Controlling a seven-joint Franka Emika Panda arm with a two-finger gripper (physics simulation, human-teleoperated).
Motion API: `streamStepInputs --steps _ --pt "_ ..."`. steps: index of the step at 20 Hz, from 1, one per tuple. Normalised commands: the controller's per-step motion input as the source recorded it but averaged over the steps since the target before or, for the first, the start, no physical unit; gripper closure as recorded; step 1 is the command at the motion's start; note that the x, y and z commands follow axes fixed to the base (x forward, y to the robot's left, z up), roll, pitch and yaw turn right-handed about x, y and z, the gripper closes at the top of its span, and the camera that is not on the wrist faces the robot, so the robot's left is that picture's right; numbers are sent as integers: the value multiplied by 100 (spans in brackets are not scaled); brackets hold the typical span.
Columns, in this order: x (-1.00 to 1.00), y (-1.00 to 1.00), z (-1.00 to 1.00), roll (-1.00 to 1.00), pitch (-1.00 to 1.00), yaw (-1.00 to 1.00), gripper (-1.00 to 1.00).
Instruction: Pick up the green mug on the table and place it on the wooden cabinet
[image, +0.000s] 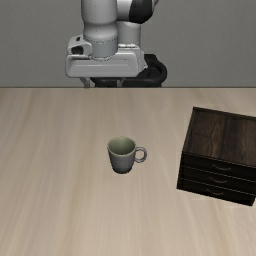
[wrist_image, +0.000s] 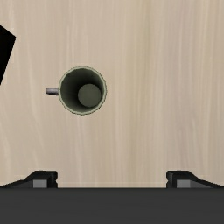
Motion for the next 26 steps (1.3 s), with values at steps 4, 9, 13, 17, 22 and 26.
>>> streamStepInputs --steps 4,9,13,17,22,26 --pt "100 0 0 0 0 0 -100" --pt "40 20 0 0 0 0 -100" --pt "0 0 -100 0 0 0 -100" --pt "0 0 -100 0 0 0 -100" --pt "0 0 -100 0 0 0 -100" --pt "0 0 -100 0 0 0 -100"
